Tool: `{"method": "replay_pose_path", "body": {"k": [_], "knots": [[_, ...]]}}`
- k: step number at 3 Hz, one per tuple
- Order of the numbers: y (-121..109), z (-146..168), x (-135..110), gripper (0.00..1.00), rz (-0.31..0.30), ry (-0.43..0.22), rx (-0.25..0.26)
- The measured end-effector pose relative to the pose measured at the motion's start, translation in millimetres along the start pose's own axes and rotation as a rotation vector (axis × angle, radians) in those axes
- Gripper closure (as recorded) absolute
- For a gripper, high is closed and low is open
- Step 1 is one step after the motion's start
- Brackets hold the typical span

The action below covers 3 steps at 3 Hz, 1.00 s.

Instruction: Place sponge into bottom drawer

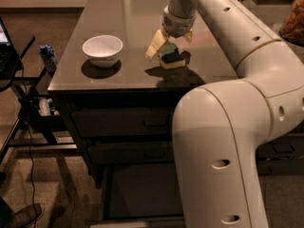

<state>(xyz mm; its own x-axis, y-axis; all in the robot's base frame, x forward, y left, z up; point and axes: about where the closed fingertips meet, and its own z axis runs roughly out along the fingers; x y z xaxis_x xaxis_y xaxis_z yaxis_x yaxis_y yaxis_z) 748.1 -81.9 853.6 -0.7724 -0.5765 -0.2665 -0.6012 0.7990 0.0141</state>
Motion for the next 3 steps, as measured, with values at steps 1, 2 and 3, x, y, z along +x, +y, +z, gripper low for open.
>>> {"method": "replay_pose_path", "body": {"k": [1, 2, 3], "knots": [[-5.9, 11.0, 1.4, 0.0, 0.019, 0.013, -0.001], [-10.1, 17.8, 3.0, 0.0, 0.03, 0.018, -0.001], [-10.1, 17.8, 3.0, 0.19, 0.03, 0.018, -0.001]]}}
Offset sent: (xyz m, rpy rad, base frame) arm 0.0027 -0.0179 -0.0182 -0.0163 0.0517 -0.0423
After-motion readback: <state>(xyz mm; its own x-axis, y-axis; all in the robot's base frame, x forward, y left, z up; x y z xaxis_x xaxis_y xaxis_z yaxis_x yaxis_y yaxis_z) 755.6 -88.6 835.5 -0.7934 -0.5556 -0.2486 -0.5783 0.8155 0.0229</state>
